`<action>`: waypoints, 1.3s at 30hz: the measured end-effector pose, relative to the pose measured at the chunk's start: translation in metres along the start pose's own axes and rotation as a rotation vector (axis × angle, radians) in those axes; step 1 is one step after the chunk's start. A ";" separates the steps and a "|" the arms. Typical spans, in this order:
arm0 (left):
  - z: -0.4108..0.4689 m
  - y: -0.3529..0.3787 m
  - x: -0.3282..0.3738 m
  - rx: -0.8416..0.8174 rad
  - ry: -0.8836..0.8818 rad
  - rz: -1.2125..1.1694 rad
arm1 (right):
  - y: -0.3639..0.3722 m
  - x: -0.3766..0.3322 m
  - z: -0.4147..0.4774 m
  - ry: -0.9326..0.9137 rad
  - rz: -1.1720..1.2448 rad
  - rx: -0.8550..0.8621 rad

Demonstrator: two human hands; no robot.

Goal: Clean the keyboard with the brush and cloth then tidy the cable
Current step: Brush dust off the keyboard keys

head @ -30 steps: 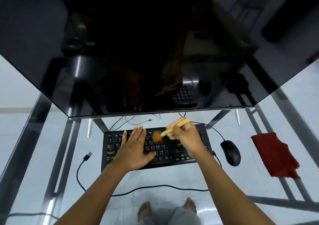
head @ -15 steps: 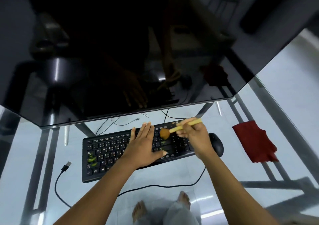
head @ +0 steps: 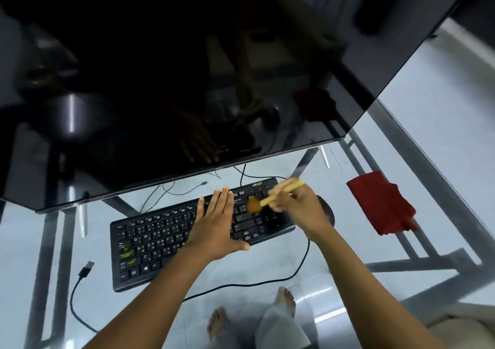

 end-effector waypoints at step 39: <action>-0.002 0.002 -0.004 0.071 0.015 -0.021 | -0.014 0.024 -0.016 0.130 0.147 0.133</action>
Point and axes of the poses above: each hand's wrist, its own z-axis towards the middle knuckle, its own y-axis out of the palm, x = y × z, the point moved 8 cm from there along z, towards the middle knuckle, and after that the axes turned 11 degrees about x, right-handed, at the moved point
